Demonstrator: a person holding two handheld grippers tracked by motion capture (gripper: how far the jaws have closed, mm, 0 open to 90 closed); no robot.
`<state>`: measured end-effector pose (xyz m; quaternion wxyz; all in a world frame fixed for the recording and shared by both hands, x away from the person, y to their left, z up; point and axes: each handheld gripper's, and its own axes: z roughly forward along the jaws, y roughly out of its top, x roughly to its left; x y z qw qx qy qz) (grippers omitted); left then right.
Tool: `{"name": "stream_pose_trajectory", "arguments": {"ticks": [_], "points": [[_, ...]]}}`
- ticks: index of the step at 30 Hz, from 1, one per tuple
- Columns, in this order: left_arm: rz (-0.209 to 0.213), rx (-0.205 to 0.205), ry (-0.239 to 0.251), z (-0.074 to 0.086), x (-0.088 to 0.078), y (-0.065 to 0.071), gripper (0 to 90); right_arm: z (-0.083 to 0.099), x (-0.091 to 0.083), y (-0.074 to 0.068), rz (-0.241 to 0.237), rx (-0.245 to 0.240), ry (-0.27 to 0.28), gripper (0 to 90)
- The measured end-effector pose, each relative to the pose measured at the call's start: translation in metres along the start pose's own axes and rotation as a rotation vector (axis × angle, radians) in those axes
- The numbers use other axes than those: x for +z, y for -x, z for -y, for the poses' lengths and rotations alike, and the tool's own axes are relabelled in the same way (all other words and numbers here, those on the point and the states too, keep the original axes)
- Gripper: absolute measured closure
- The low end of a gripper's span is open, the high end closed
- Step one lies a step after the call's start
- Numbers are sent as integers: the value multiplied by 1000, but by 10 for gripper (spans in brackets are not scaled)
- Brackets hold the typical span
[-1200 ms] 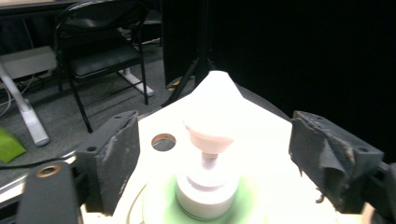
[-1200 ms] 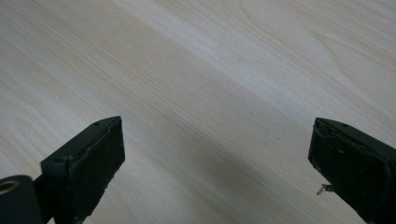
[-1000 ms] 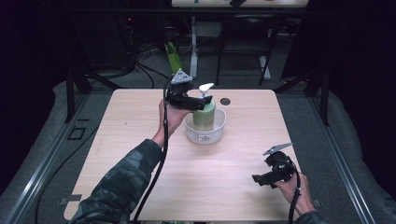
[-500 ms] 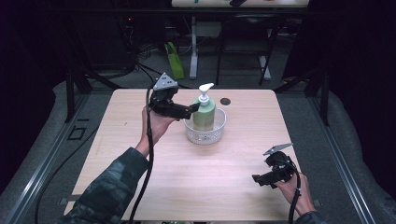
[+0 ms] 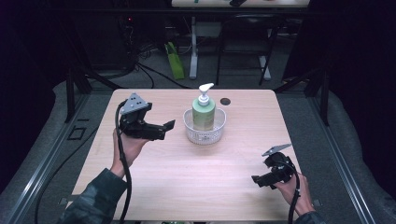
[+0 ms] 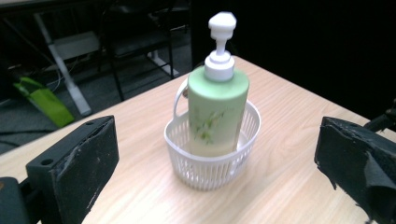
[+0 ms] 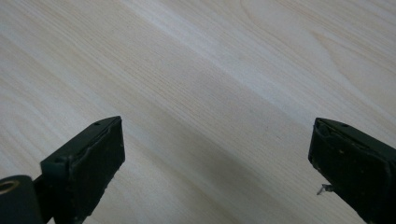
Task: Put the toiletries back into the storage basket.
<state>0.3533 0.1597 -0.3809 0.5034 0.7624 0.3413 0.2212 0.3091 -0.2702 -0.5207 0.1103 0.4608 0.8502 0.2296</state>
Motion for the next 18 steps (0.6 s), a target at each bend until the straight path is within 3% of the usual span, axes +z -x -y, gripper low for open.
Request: {"name": "stream_pose_trajectory", "arguments": {"ticks": [12,15,18], "points": [[-56,-59,-41,52,-39,-1,0,0,-1,-2,8,-4,3,32],[-47,-76,-43,64,-44,0,0,0,-1,-1,11,-4,7,31],[-35,-89,-78,79,-48,1,0,0,-1,-1,11,-6,3,31]]}}
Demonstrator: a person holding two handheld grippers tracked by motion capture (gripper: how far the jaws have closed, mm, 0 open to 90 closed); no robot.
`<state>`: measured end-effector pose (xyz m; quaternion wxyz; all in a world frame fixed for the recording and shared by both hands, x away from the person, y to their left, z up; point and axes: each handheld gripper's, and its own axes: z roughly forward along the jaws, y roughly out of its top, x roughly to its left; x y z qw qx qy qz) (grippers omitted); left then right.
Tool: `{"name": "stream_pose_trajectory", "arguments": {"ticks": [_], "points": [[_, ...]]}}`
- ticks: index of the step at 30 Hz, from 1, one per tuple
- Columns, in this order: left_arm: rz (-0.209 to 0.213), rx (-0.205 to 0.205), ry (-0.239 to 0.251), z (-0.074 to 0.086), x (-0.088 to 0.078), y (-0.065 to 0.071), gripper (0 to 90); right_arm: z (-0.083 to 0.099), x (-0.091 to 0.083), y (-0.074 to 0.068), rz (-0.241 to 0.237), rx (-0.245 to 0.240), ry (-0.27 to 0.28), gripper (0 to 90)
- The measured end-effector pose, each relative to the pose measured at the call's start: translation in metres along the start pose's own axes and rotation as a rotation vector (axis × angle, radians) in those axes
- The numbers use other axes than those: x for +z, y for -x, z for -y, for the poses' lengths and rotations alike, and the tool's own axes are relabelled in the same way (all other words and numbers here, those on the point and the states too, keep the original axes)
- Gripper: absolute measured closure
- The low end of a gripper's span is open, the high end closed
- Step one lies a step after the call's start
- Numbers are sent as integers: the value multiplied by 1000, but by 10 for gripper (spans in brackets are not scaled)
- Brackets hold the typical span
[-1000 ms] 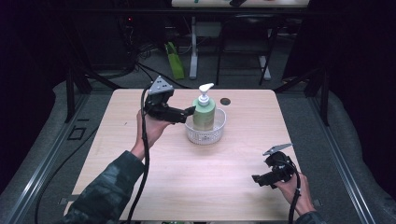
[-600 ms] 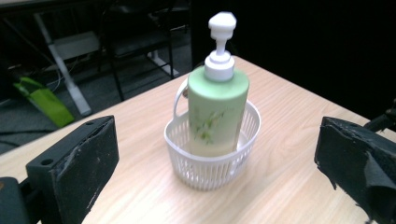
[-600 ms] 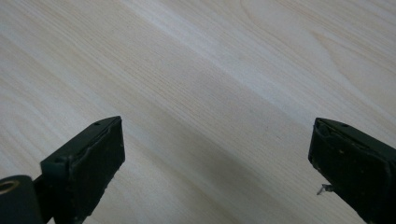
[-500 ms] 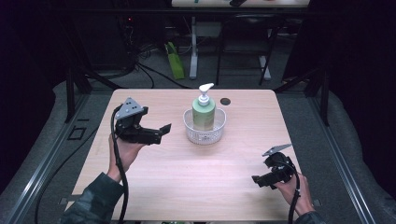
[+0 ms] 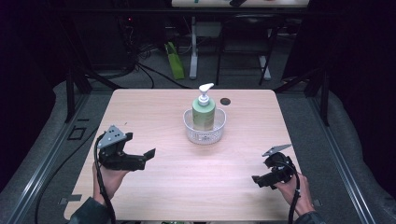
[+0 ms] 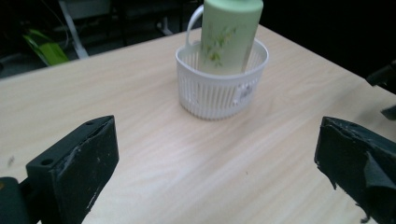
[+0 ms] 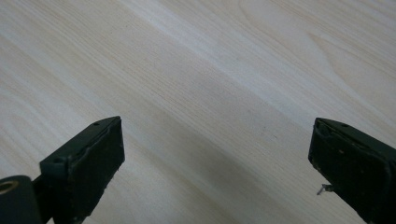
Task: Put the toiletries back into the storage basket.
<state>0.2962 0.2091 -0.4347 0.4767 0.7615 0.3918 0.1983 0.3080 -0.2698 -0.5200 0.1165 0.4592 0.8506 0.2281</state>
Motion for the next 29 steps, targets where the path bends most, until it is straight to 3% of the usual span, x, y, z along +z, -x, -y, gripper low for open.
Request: {"name": "stream_pose_trajectory", "arguments": {"ticks": [2,5,8,11,15,24,29], "points": [[3,-15,-15,11,-2,2,0,0,1,0,4,-13,0,30],[-17,-4,-50,24,-3,6,0,-1,0,-2,2,-12,-1,30],[-22,-16,-50,32,-5,6,0,0,-1,-1,8,-12,5,30],[-65,-20,-61,43,-6,7,0,0,-2,0,14,-11,10,30],[-56,-48,-99,56,-6,4,0,1,-2,2,18,-4,14,30],[-22,12,-141,55,7,9,0,1,2,4,9,-13,4,29],[-15,14,-152,55,10,8,0,1,2,6,4,-14,5,29]]}}
